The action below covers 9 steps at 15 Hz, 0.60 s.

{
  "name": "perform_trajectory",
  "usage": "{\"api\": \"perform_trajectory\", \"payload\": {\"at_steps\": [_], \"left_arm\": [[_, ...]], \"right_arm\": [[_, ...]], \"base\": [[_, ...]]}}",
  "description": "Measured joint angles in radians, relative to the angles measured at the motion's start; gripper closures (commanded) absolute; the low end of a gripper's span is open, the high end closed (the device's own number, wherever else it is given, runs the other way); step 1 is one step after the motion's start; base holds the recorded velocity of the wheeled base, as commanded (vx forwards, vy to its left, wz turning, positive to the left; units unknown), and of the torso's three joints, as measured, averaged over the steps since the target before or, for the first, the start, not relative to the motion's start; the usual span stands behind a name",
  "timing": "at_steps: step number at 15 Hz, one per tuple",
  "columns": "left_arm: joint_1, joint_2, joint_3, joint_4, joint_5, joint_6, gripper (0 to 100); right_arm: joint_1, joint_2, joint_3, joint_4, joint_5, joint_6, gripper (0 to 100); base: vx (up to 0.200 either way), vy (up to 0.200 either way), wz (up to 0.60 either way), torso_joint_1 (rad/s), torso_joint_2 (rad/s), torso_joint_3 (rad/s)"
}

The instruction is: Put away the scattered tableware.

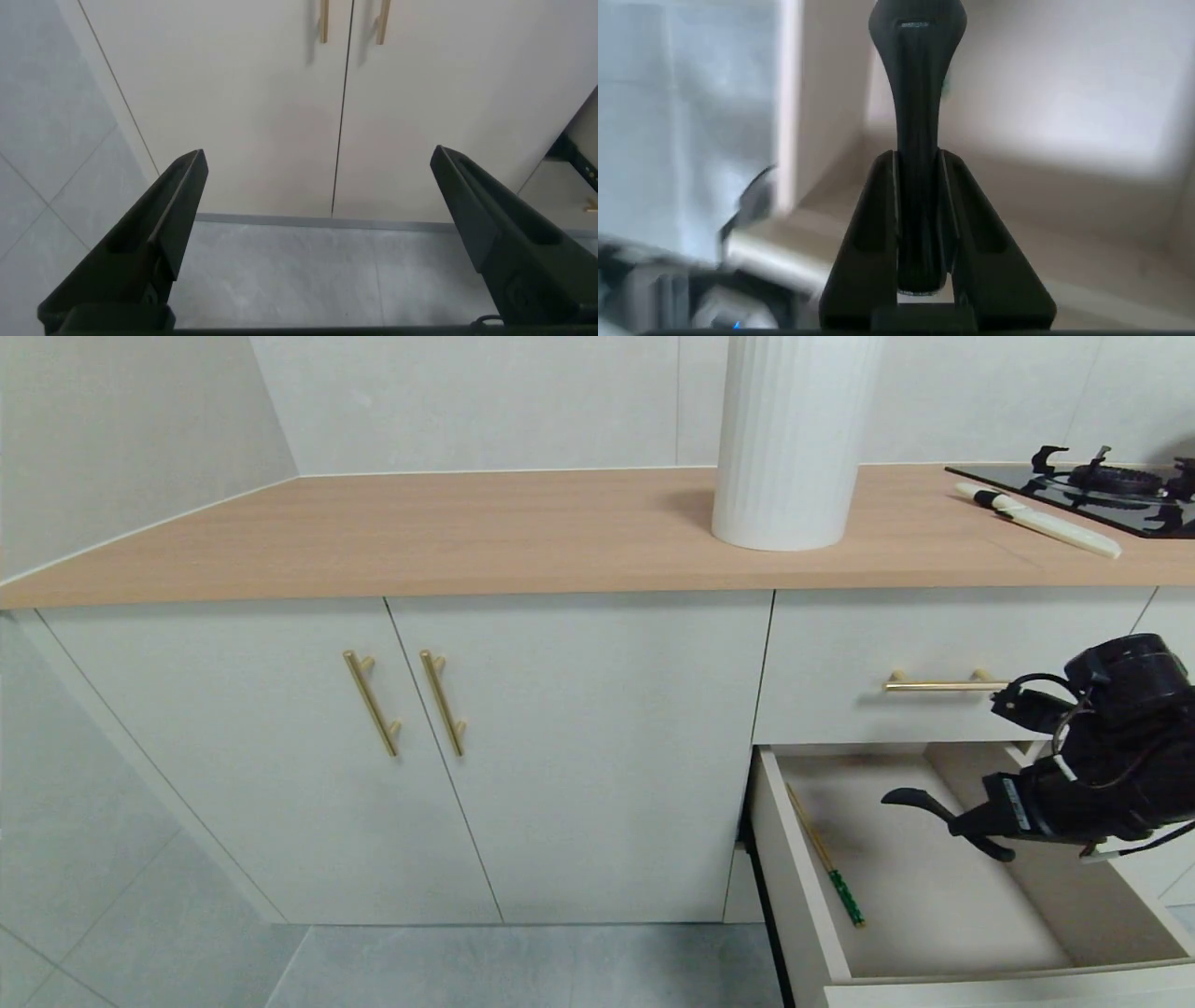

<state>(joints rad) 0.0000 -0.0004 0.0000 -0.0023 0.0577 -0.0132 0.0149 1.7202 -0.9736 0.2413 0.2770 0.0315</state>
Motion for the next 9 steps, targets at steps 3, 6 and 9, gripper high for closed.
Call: {"api": "perform_trajectory", "payload": {"at_steps": [3, 6, 9], "left_arm": [[0.0, 0.0, 0.0, 0.0, 0.0, 0.0, 0], [0.0, 0.0, 0.0, 0.001, 0.0, 0.0, 0], [0.0, 0.0, 0.0, 0.001, 0.0, 0.0, 0]], "right_arm": [[0.043, 0.123, 0.0, -0.15, -0.134, 0.026, 100], [0.079, 0.289, 0.002, -0.274, -0.214, 0.047, 100], [0.089, 0.412, 0.026, -0.457, -0.228, 0.05, 100]], "base": [[0.0, 0.0, 0.0, 0.0, 0.0, 0.0], [0.0, 0.0, 0.0, 0.0, 0.0, 0.0], [0.0, 0.0, 0.0, 0.0, 0.0, 0.0]]}}
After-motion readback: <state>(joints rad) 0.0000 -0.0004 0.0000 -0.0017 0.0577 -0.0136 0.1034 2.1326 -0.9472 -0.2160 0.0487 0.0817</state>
